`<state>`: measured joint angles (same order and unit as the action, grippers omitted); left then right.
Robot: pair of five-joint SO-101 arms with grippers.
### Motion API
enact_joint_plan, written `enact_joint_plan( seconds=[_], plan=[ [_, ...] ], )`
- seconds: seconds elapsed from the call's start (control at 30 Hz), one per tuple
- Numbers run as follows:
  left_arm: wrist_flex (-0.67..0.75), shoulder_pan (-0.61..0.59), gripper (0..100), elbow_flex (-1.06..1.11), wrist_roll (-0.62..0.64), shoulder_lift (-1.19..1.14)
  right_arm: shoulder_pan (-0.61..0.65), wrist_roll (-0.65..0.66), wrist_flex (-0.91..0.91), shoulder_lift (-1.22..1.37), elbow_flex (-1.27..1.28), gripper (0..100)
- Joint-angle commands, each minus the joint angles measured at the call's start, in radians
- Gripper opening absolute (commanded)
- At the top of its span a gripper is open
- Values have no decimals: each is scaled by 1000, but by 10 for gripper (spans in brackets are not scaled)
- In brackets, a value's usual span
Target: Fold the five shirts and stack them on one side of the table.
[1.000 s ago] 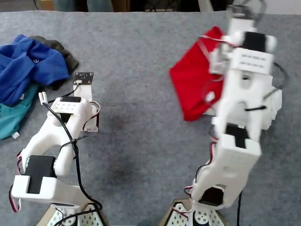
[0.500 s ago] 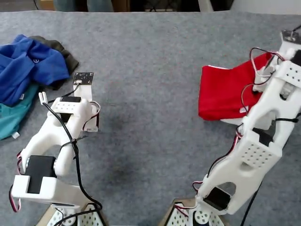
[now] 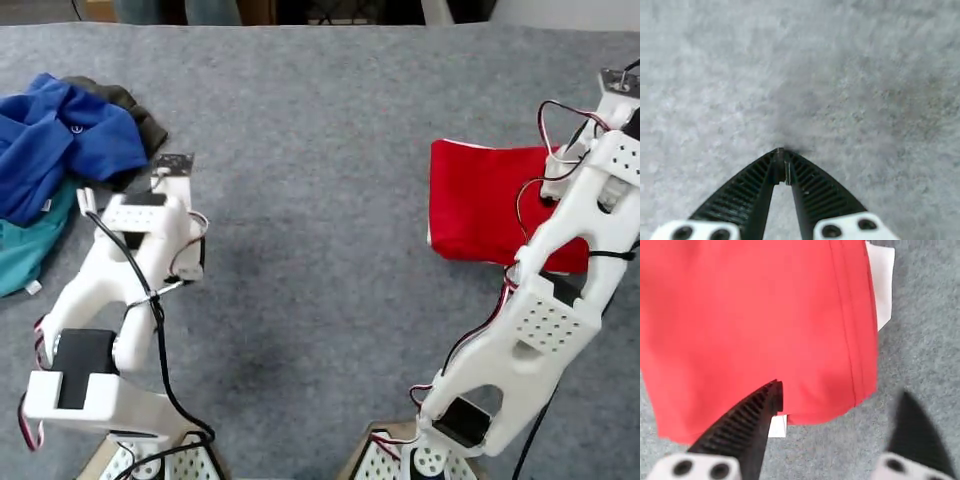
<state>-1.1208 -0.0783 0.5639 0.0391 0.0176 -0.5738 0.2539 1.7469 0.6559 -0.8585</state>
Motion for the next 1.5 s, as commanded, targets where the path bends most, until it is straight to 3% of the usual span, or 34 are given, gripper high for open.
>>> enact_joint_plan(
  seconds=[0.0,0.1,0.27,0.6,0.73,0.83,0.97,1.13,1.23,1.47],
  plan=[
    [-110,-84,29,-122,2,9,14,3,14,-15,-68,458],
    [-196,-168,32,-200,2,9,15,-15,14,-16,-97,331],
    [-293,-278,37,-318,0,9,34,-17,14,-64,-137,22],
    [-459,-375,76,-561,6,9,203,-25,15,-199,-131,46],
    [-516,-467,79,-702,2,9,315,-43,15,-225,-131,46],
    [-519,-553,148,-788,2,9,397,-89,15,-223,-127,46],
    [-367,-682,259,-788,-9,-31,511,-101,14,-223,-45,46],
    [-126,-717,266,-760,-91,-190,600,-141,6,-223,54,46],
    [-75,-708,266,-816,-86,-316,624,-160,6,-223,91,46],
    [-14,-696,234,-1087,77,-624,637,-172,8,-228,108,46]
  ],
)
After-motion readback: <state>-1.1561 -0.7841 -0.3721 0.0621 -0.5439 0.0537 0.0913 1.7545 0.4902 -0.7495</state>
